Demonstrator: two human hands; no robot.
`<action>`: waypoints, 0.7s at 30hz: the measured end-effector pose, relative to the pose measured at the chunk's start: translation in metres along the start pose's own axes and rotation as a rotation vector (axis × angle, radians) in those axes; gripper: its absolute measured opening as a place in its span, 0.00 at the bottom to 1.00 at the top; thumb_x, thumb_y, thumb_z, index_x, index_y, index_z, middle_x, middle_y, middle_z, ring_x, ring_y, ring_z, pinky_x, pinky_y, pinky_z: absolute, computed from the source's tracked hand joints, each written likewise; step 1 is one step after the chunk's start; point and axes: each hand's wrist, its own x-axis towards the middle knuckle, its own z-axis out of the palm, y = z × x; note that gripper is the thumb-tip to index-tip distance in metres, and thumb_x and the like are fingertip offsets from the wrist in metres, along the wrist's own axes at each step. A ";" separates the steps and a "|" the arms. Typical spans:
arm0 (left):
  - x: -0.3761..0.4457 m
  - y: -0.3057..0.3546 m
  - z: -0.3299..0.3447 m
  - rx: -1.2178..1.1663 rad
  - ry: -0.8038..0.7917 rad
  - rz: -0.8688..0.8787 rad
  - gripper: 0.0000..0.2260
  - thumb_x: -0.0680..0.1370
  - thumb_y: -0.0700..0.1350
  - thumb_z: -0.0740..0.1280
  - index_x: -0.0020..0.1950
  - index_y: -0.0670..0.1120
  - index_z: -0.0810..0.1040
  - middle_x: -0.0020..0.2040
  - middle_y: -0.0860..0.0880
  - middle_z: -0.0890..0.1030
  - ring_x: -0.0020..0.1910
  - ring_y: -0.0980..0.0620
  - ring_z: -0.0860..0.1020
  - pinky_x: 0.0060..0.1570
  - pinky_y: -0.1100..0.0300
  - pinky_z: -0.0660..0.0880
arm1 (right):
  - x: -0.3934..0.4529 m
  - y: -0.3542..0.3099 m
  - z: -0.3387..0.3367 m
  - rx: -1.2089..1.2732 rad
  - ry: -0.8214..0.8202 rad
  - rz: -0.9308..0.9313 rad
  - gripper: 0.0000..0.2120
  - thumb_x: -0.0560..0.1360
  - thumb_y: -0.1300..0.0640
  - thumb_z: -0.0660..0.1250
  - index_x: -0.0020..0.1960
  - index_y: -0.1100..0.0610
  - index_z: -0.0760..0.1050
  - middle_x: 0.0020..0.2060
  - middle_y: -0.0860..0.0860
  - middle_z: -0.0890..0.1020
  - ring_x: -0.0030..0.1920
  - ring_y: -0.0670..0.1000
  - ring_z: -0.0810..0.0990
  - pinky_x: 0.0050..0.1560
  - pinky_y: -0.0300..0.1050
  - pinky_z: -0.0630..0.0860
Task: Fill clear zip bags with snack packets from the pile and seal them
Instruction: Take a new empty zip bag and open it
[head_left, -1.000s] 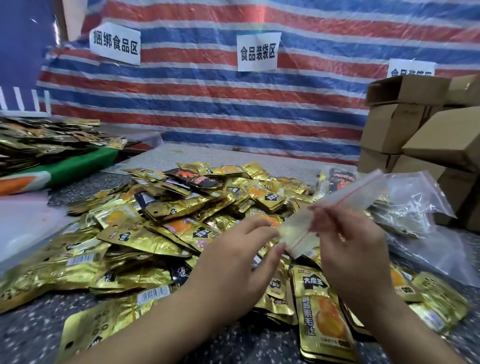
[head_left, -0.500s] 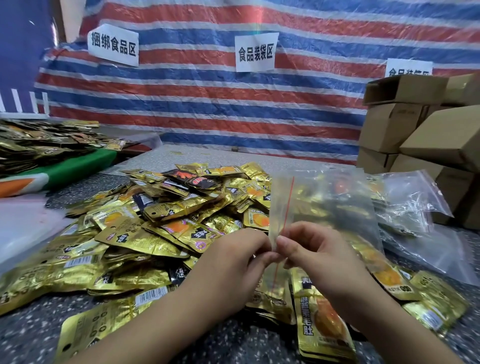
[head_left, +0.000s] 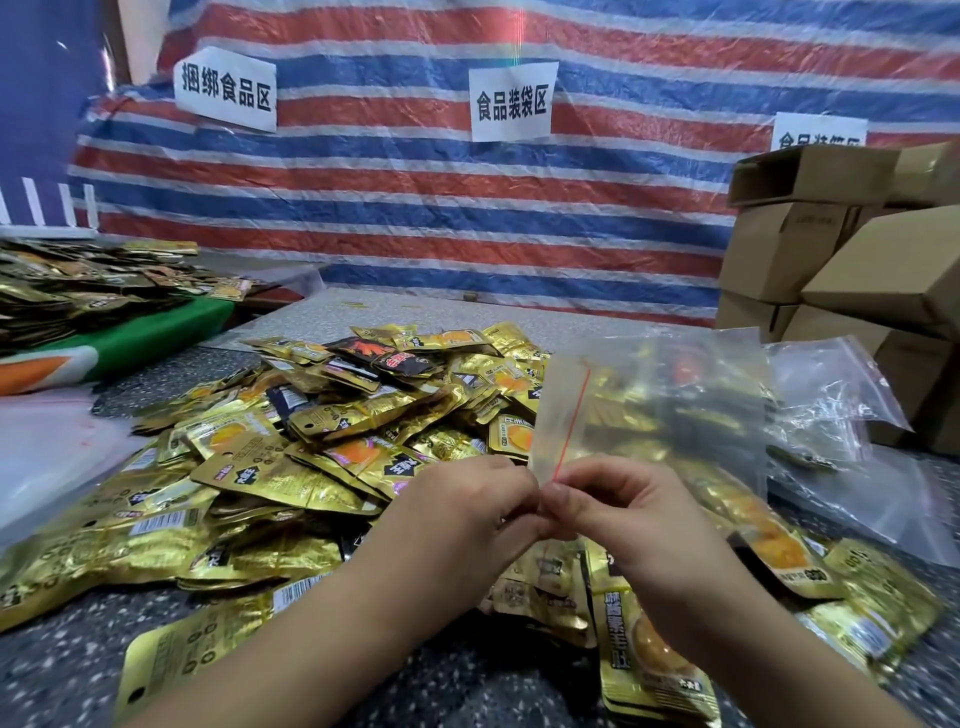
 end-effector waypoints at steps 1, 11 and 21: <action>0.000 -0.001 0.000 0.010 -0.009 -0.003 0.13 0.73 0.53 0.66 0.37 0.45 0.81 0.32 0.51 0.78 0.30 0.54 0.74 0.30 0.61 0.70 | 0.000 0.000 0.000 0.013 -0.014 0.001 0.03 0.65 0.59 0.73 0.35 0.55 0.85 0.31 0.52 0.84 0.32 0.43 0.82 0.33 0.32 0.75; -0.001 -0.002 0.004 0.001 -0.106 -0.008 0.06 0.76 0.41 0.69 0.39 0.42 0.80 0.32 0.50 0.77 0.33 0.53 0.73 0.33 0.62 0.66 | 0.004 0.004 -0.008 -0.129 -0.004 0.022 0.06 0.62 0.49 0.74 0.36 0.50 0.85 0.35 0.53 0.86 0.38 0.47 0.84 0.40 0.35 0.77; -0.001 -0.012 0.003 -0.029 -0.027 -0.229 0.13 0.84 0.49 0.56 0.45 0.46 0.75 0.38 0.52 0.76 0.37 0.54 0.73 0.37 0.57 0.69 | 0.011 0.008 -0.026 -0.189 0.318 -0.065 0.15 0.74 0.58 0.71 0.32 0.63 0.73 0.25 0.53 0.76 0.26 0.48 0.74 0.27 0.38 0.73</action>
